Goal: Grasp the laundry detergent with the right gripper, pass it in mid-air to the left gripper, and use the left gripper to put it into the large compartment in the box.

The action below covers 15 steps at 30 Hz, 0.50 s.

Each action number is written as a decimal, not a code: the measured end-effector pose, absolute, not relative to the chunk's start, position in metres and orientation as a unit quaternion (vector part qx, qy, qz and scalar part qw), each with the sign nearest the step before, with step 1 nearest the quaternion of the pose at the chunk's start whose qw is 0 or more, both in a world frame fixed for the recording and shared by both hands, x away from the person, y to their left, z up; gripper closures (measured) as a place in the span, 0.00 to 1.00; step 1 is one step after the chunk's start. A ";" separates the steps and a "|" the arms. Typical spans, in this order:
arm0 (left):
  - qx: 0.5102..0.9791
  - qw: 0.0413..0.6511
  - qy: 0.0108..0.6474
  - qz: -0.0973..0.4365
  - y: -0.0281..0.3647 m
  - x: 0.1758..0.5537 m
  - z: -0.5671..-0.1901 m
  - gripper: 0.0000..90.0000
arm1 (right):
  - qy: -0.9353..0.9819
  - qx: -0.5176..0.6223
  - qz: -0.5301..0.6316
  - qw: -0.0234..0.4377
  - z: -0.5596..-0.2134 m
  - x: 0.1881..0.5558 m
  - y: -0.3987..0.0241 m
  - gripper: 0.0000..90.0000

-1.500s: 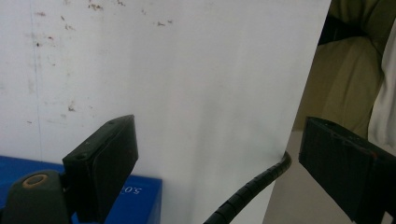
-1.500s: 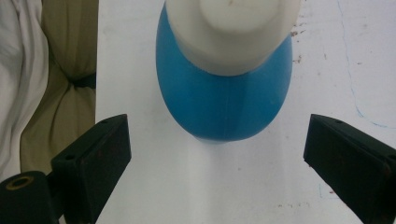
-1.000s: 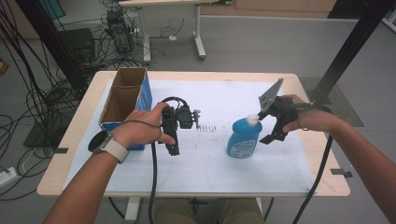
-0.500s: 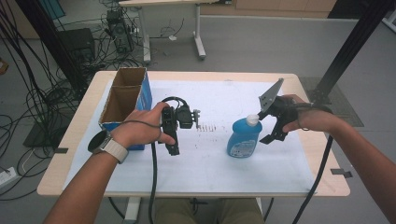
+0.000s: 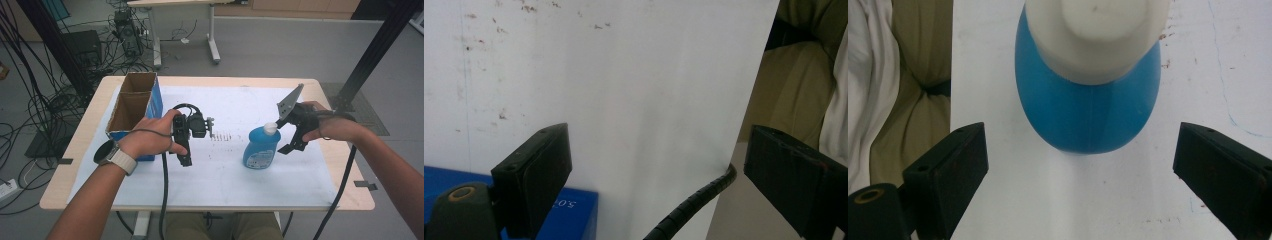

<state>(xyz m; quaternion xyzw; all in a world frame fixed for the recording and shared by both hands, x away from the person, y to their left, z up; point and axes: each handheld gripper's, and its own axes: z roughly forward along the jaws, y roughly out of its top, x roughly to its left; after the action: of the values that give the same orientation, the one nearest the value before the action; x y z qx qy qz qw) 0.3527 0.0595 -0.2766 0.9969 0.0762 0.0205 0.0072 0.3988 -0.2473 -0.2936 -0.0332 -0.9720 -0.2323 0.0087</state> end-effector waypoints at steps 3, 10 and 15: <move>0.997 0.004 0.076 0.020 0.059 0.353 -0.276 0.13 | -0.972 -0.033 -0.233 0.009 -0.294 0.399 -0.247 0.08; 0.997 0.005 0.077 0.019 0.060 0.354 -0.276 0.14 | -0.972 -0.036 -0.233 0.010 -0.294 0.400 -0.247 0.08; 0.997 0.006 0.078 0.019 0.060 0.354 -0.277 0.14 | -0.971 -0.037 -0.234 0.010 -0.294 0.400 -0.248 0.08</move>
<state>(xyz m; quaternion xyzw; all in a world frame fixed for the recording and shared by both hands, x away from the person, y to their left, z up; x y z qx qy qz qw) 0.3539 0.0598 -0.2766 0.9968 0.0780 0.0192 0.0059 0.3997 -0.2478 -0.2938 -0.0369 -0.9715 -0.2341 0.0096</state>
